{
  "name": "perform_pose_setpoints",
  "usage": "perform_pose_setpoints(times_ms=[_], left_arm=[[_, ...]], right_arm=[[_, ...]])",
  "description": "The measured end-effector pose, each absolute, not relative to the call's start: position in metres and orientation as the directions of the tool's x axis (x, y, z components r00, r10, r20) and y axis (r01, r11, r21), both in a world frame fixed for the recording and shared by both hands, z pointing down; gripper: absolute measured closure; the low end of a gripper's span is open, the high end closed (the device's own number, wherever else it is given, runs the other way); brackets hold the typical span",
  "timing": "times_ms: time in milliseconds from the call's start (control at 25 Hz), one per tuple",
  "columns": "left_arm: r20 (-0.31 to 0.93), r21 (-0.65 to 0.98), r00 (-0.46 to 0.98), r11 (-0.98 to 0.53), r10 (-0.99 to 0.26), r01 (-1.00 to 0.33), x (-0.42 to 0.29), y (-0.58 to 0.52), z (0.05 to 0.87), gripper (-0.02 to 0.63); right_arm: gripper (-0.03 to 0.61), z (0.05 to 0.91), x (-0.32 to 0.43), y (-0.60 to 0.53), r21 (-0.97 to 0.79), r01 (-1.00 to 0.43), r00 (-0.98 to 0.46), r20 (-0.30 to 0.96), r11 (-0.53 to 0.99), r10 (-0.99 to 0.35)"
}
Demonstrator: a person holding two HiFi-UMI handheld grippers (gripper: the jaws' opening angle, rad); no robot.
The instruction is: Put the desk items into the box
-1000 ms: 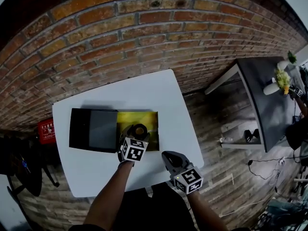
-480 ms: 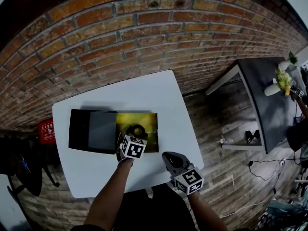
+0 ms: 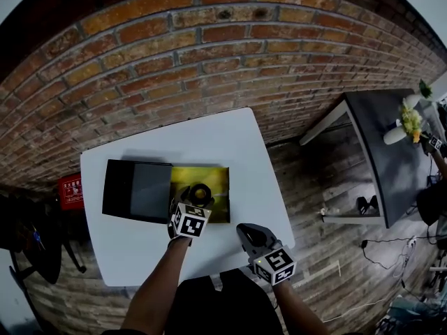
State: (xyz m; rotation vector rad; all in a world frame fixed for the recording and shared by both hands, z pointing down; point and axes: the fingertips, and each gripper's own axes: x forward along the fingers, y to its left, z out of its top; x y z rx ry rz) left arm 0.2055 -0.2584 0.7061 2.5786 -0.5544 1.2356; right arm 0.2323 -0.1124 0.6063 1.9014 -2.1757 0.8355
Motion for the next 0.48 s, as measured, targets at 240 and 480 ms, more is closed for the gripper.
perform_pose_setpoints(times_ms=[240, 480], left_arm=[[0.704, 0.073, 0.652, -0.883, -0.283, -0.463, 0.198, -0.245, 0.662, 0.33], [0.639, 0.086, 0.695, -0.866, -0.331, -0.492, 0.173, -0.221, 0.625, 0.518]], right_arm=[[0.555, 0.592, 0.227, -0.114, -0.308, -0.947, -0.214, 0.405, 0.088, -0.889], [0.555, 0.576, 0.221, -0.115, -0.3, -0.943, -0.25, 0.356, 0.143, -0.901]])
